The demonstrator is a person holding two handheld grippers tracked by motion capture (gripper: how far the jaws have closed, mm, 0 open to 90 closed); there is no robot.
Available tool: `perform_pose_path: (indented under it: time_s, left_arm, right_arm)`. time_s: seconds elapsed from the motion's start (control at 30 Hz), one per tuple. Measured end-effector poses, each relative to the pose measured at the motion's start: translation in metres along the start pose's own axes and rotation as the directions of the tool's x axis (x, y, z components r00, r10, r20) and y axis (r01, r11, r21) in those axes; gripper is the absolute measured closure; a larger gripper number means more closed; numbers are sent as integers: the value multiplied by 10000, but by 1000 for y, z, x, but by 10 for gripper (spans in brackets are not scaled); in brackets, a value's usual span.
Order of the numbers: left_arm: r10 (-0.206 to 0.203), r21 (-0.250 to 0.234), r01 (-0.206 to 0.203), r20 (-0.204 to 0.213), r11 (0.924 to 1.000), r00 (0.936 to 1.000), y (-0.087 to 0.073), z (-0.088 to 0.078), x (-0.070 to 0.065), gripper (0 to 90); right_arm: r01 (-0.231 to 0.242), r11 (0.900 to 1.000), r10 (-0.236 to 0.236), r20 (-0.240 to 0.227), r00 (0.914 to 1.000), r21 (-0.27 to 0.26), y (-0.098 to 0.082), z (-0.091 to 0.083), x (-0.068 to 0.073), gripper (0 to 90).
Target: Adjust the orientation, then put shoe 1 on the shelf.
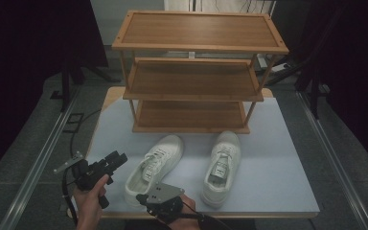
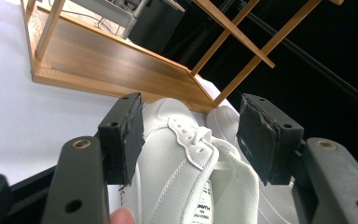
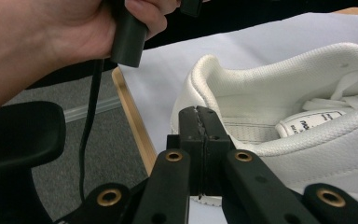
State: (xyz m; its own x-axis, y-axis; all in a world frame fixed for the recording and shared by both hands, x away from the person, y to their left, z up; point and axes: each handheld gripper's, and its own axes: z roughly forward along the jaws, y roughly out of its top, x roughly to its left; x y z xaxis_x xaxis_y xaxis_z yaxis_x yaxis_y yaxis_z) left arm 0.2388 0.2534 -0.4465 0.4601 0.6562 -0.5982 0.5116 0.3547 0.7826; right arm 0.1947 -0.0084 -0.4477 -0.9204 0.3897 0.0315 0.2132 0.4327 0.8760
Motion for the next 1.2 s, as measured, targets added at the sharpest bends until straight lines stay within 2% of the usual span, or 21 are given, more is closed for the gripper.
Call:
perform_pose_path:
  time_s: [0.03, 0.1, 0.13, 0.17, 0.2, 0.23, 0.27, 0.33, 0.37, 0.4, 0.43, 0.47, 0.5, 0.6, 0.67, 0.77, 0.8, 0.83, 0.97, 1.13, 1.2]
  left_arm:
    - [10, 13, -10, 3, 10000, 10000, 0, 0, 0, 404]
    - [31, 17, -31, 2, 10000, 10000, 0, 0, 0, 404]
    - [57, 50, -56, -55, 10000, 10000, 0, 0, 0, 404]
    - [57, 50, -56, -55, 10000, 10000, 0, 0, 0, 404]
    - [48, 59, -47, -106, 10000, 9999, -1, 1, 1, 404]
    - [35, 93, -34, -104, 10000, 9999, -1, 2, 1, 404]
    - [94, 154, -91, -189, 9998, 9998, -2, 4, 1, 403]
    - [181, 191, -177, -187, 9997, 9997, -3, 6, -1, 397]
    - [181, 191, -177, -187, 9997, 9997, -3, 6, -1, 391]
    - [338, 349, -331, -179, 9988, 9993, -4, 8, -3, 385]
    - [338, 349, -331, -179, 9988, 9993, -4, 8, -3, 377]
    - [420, 401, -413, -160, 9983, 9990, -4, 10, -4, 370]
    - [494, 467, -485, -189, 9977, 9986, -5, 11, -5, 370]
    - [742, 634, -728, -194, 9953, 9971, -4, 16, -8, 355]
    - [910, 795, -887, -266, 9929, 9955, -5, 20, -9, 348]
    - [966, 902, -938, -274, 9915, 9949, -7, 24, -9, 348]
    - [1060, 1023, -1019, -359, 9895, 9937, -8, 27, -10, 349]
    - [1060, 1023, -1019, -359, 9895, 9937, -8, 27, -10, 349]
    - [1218, 1176, -1163, -411, 9862, 9917, -9, 34, -10, 345]
    - [1590, 1626, -1490, -500, 9754, 9860, -10, 45, -10, 336]
    - [1754, 1829, -1631, -533, 9695, 9830, -12, 50, -11, 336]
  right_arm:
    - [-81, 10000, 81, 27, 10000, -8, -2, -3, 0, 852]
    - [-106, 9999, 106, 72, 9999, -76, -3, -7, -1, 847]
    - [-267, 9991, 270, 71, 9996, -314, -5, -20, -4, 835]
    - [-267, 9991, 270, 71, 9996, -314, -5, -20, -4, 835]
    - [-675, 9953, 685, 115, 9976, -698, -7, -39, -11, 793]
    - [-675, 9953, 685, 115, 9976, -698, -7, -39, -11, 793]
    - [-766, 9919, 818, 480, 9955, -1016, -10, -56, -16, 752]
    - [-891, 9857, 1022, 876, 9909, -1429, -14, -76, -22, 692]
    - [-891, 9857, 1022, 876, 9909, -1429, -14, -76, -22, 692]
    - [-1167, 9772, 1371, 1075, 9847, -1776, -19, -94, -28, 647]
    - [-1167, 9772, 1371, 1075, 9847, -1776, -19, -94, -28, 647]
    - [-1224, 9714, 1525, 1396, 9784, -2032, -24, -110, -33, 612]
    - [-1224, 9714, 1525, 1396, 9784, -2032, -24, -110, -33, 612]
    - [-1186, 9700, 1608, 1938, 9678, -2122, -30, -127, -40, 590]
    - [-1432, 9633, 1941, 2202, 9559, -2272, -36, -138, -49, 578]
    - [-1564, 9605, 2108, 2348, 9489, -2301, -39, -142, -55, 574]
    - [-1569, 9611, 2144, 2560, 9426, -2273, -41, -143, -57, 571]
    - [-1569, 9611, 2144, 2560, 9426, -2273, -41, -143, -57, 571]
    - [-1397, 9713, 1921, 2884, 9380, -1925, -44, -141, -53, 558]
    - [-1495, 9717, 1996, 2972, 9337, -1828, -47, -140, -53, 549]
    - [-1649, 9689, 2155, 3016, 9288, -1846, -50, -141, -55, 549]
